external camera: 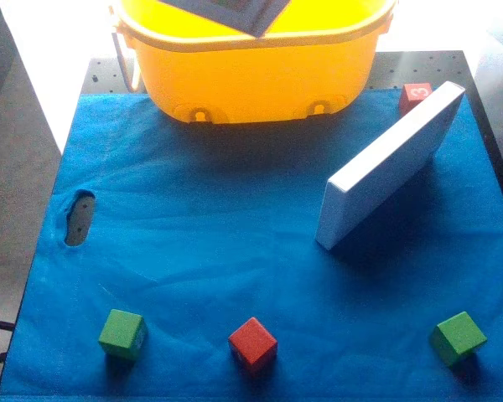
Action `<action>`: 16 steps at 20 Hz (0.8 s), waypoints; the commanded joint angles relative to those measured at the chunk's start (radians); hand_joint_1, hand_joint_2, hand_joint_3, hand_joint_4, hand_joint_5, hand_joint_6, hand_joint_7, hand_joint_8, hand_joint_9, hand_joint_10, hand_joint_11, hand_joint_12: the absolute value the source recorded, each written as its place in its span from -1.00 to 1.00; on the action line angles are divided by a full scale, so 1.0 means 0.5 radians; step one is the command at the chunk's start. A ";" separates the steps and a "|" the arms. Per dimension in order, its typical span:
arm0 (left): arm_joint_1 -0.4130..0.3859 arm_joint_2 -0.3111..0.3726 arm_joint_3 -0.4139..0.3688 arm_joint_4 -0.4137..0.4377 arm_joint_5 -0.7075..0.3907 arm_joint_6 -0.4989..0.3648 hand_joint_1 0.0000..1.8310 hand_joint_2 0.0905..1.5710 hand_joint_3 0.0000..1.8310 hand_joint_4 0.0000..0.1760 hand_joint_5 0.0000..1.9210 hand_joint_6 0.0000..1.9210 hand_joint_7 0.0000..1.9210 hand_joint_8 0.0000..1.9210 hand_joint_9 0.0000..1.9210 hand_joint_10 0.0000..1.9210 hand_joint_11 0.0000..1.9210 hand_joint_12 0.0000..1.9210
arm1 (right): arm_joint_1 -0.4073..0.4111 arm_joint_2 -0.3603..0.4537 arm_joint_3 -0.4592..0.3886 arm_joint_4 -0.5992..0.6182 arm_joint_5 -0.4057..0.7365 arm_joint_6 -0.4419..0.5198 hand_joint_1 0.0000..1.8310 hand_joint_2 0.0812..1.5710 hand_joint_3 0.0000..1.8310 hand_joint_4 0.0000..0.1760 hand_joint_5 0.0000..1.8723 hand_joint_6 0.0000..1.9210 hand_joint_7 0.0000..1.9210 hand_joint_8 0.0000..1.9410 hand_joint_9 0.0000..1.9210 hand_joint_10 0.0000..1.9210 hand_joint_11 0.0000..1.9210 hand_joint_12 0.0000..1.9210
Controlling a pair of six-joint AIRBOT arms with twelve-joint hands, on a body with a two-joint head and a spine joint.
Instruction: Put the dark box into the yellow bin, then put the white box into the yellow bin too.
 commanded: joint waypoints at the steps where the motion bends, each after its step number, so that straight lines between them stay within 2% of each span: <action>1: -0.027 0.003 -0.006 -0.152 -0.095 0.014 0.45 0.57 -1.00 -1.00 -0.39 0.45 -0.23 0.49 -0.24 0.55 -0.33 0.32 | 0.013 -0.011 0.005 0.024 0.238 -0.005 -1.00 0.37 -0.99 -0.22 -0.77 -1.00 -0.52 -0.98 -0.69 -0.99 -1.00 -0.60; 3: -0.027 -0.014 0.006 -0.184 -0.068 0.060 0.45 0.57 -1.00 -1.00 -0.40 0.45 -0.23 0.49 -0.25 0.57 -0.33 0.32 | 0.013 -0.026 0.010 0.024 0.238 -0.005 -1.00 0.36 -0.99 -0.20 -0.78 -1.00 -0.52 -0.98 -0.69 -0.99 -1.00 -0.60; 4: -0.027 -0.029 0.023 -0.210 -0.060 0.081 0.34 0.52 -1.00 -1.00 -0.24 0.22 -0.14 0.46 -0.28 0.30 -0.31 0.30 | 0.013 -0.031 0.012 0.024 0.238 -0.005 -1.00 0.38 -1.00 -0.22 -0.79 -1.00 -0.53 -1.00 -0.67 -0.99 -1.00 -0.53; 5: -0.027 -0.052 0.050 -0.243 -0.057 0.101 0.33 0.51 -1.00 -1.00 -0.20 0.15 -0.12 0.47 -0.27 0.24 -0.31 0.34 | 0.013 -0.034 0.014 0.024 0.238 -0.005 -1.00 0.37 -1.00 -0.26 -0.79 -1.00 -0.54 -1.00 -0.67 -0.99 -1.00 -0.52; 6: -0.027 -0.066 0.065 -0.269 -0.057 0.121 0.45 0.49 -1.00 -1.00 -0.19 0.10 -0.16 0.39 -0.18 0.50 -0.31 0.35 | 0.013 -0.036 0.014 0.024 0.238 -0.005 -1.00 0.36 -1.00 -0.18 -0.80 -1.00 -0.55 -1.00 -0.69 -1.00 -1.00 -0.52; 8: -0.027 -0.102 0.103 -0.356 -0.044 0.195 0.48 0.48 -1.00 -1.00 -0.21 0.07 -0.14 0.32 -0.14 0.54 -0.32 0.29 | 0.013 -0.045 0.015 0.024 0.238 -0.005 -1.00 0.36 -1.00 -0.20 -0.79 -1.00 -0.57 -1.00 -0.70 -1.00 -1.00 -0.49; 9: -0.027 -0.124 0.125 -0.398 -0.038 0.229 0.35 0.48 -1.00 -1.00 -0.17 0.12 -0.10 0.38 -0.23 0.25 -0.32 0.27 | 0.012 -0.049 0.015 0.024 0.238 -0.005 -1.00 0.37 -1.00 -0.29 -0.79 -1.00 -0.62 -1.00 -0.69 -1.00 -1.00 -0.48; 10: -0.026 -0.162 0.161 -0.454 -0.025 0.283 0.34 0.47 -1.00 -1.00 -0.12 0.06 -0.09 0.37 -0.22 0.16 -0.32 0.26 | 0.010 -0.053 0.015 0.024 0.238 -0.005 -1.00 0.37 -1.00 -0.21 -0.78 -1.00 -0.61 -1.00 -0.68 -0.99 -1.00 -0.46; 11: -0.023 -0.182 0.181 -0.486 -0.012 0.312 0.33 0.47 -1.00 -1.00 -0.10 0.03 -0.11 0.42 -0.23 0.12 -0.33 0.25 | 0.008 -0.056 0.015 0.024 0.239 -0.005 -1.00 0.36 -1.00 -0.04 -0.78 -1.00 -0.60 -0.99 -0.68 -1.00 -1.00 -0.45; 12: -0.008 -0.214 0.210 -0.533 -0.002 0.350 0.35 0.45 -1.00 -1.00 0.03 -0.19 -0.14 0.48 -0.23 0.13 -0.34 0.29 | 0.004 -0.060 0.015 0.024 0.239 -0.004 -1.00 0.35 -1.00 -0.14 -0.78 -1.00 -0.58 -0.99 -0.66 -0.99 -1.00 -0.38; 13: 0.016 -0.253 0.249 -0.586 0.007 0.375 0.35 0.45 -1.00 -1.00 0.08 -0.27 -0.21 0.55 -0.27 0.16 -0.41 0.39 | -0.001 -0.066 0.015 0.024 0.239 -0.004 -1.00 0.35 -1.00 -0.16 -0.77 -1.00 -0.58 -1.00 -0.65 -0.99 -1.00 -0.36; 14: 0.057 -0.313 0.306 -0.650 -0.001 0.379 0.37 0.41 -1.00 -1.00 0.19 -0.46 -0.15 0.46 -0.24 0.15 -0.43 0.46 | -0.008 -0.072 0.015 0.024 0.239 -0.004 -1.00 0.35 -1.00 -0.16 -0.77 -1.00 -0.58 -1.00 -0.65 -0.99 -1.00 -0.35; 15: 0.089 -0.353 0.352 -0.703 -0.006 0.380 0.38 0.35 -1.00 -1.00 0.31 -0.66 -0.06 0.33 -0.21 0.10 -0.49 0.50 | -0.013 -0.077 0.015 0.024 0.239 -0.004 -1.00 0.36 -1.00 0.03 -0.76 -1.00 -0.58 -1.00 -0.64 -1.00 -1.00 -0.39; 16: 0.128 -0.403 0.402 -0.761 -0.020 0.380 0.33 0.24 -0.99 -1.00 0.35 -0.61 -0.06 0.11 -0.23 0.26 -0.54 0.68 | -0.017 -0.083 0.015 0.024 0.239 -0.004 -1.00 0.36 -1.00 0.18 -0.75 -1.00 -0.58 -1.00 -0.64 -1.00 -1.00 -0.42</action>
